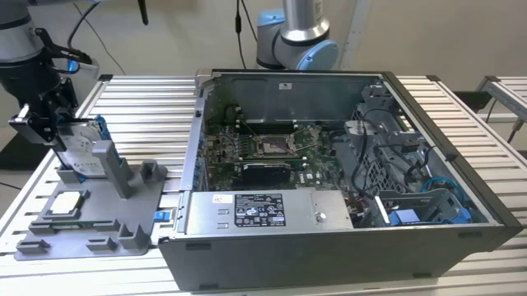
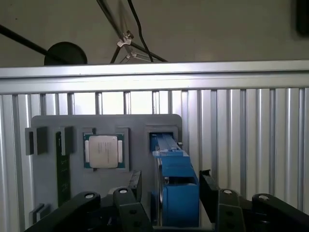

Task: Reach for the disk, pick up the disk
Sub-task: 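Pick up the disk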

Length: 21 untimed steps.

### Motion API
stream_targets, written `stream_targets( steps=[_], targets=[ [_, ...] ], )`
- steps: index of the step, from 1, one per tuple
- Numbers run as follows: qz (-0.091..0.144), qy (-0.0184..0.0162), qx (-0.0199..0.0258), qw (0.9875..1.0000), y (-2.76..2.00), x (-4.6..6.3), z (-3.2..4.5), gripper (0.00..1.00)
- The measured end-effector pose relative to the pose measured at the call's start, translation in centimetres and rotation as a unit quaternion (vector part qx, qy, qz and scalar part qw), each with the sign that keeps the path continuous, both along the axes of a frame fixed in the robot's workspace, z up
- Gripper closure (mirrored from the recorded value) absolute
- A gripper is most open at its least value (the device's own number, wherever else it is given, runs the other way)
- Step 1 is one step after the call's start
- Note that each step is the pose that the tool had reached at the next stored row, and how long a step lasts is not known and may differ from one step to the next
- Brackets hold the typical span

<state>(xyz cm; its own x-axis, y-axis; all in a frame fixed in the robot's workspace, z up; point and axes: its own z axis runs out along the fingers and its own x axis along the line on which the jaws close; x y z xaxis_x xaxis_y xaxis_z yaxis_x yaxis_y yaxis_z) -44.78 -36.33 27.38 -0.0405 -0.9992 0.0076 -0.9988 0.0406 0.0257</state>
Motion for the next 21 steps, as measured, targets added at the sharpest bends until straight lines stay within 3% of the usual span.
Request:
stream_targets(
  steps=[15,21],
  targets=[
    [0.000,-0.0001,0.0007,1.0000,0.00,-0.02,-0.40,0.00],
    [0.001,-0.0020,0.0007,1.0000,0.00,-0.02,-0.79,0.00]
  ],
)
